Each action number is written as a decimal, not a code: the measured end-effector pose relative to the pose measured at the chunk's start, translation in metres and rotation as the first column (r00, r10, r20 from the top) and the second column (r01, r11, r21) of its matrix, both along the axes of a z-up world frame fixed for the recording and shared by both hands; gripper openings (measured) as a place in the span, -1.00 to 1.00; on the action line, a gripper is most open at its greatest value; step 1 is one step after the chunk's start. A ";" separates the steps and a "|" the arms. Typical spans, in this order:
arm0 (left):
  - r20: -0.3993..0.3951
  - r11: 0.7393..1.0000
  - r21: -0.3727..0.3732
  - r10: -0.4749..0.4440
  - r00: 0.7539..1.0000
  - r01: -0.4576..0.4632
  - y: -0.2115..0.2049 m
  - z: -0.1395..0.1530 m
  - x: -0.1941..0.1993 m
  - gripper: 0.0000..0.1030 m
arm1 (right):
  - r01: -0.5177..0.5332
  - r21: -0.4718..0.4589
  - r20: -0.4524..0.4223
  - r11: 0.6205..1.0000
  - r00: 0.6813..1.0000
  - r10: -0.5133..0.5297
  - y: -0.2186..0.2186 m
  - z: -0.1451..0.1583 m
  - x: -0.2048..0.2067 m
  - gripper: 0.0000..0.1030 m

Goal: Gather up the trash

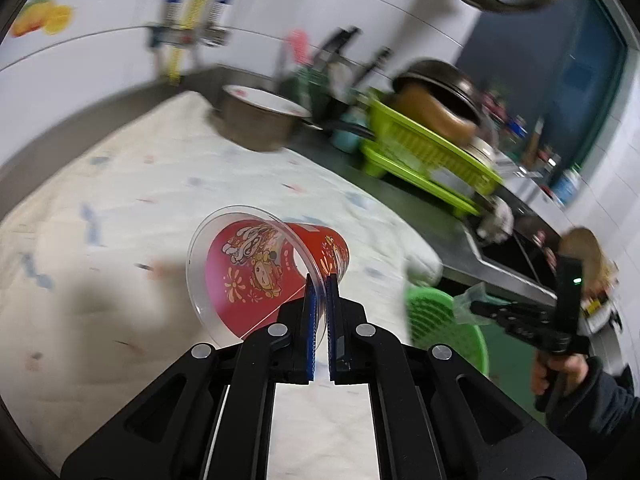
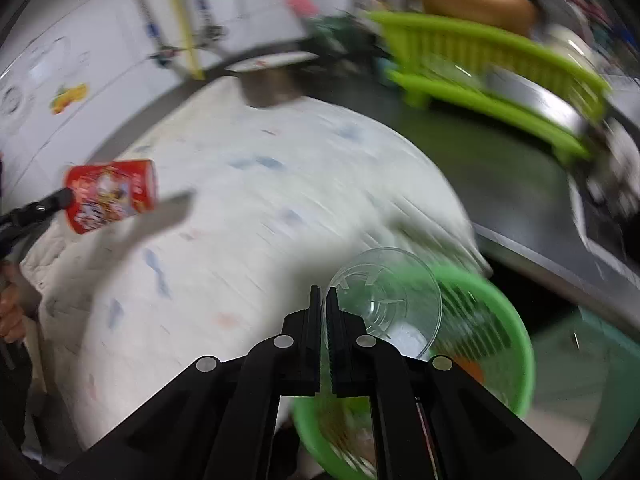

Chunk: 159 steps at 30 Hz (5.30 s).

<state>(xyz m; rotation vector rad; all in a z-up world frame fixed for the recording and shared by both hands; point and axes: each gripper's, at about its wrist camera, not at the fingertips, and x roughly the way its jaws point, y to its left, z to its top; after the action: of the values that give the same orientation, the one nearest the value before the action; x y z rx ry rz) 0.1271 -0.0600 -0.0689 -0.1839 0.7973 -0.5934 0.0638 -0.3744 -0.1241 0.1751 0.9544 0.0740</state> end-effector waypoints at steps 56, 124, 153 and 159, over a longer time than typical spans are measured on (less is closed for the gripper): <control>-0.195 0.955 0.150 -0.226 0.955 0.256 -0.173 -0.053 -0.048 0.29 | 0.287 0.139 0.058 0.948 0.953 -0.297 -0.058 0.003 -0.147 0.34; 0.134 0.907 0.276 0.292 0.947 -0.319 0.039 0.043 -0.108 0.90 | -0.016 0.009 0.204 1.000 0.979 0.014 0.111 0.094 -0.075 0.76; 0.135 0.904 0.277 0.300 0.944 -0.327 0.046 0.048 -0.103 0.90 | -0.031 0.017 0.207 0.999 0.978 0.026 0.115 0.096 -0.072 0.76; 0.135 0.904 0.276 0.300 0.944 -0.326 0.045 0.048 -0.103 0.90 | -0.029 0.017 0.210 0.999 0.977 0.025 0.115 0.096 -0.072 0.76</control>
<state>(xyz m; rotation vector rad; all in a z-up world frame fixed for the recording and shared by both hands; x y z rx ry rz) 0.0237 -0.0149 -0.0212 -0.0080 0.7399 -0.1712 -0.0080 -0.2590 -0.0280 0.1690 0.7456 0.1247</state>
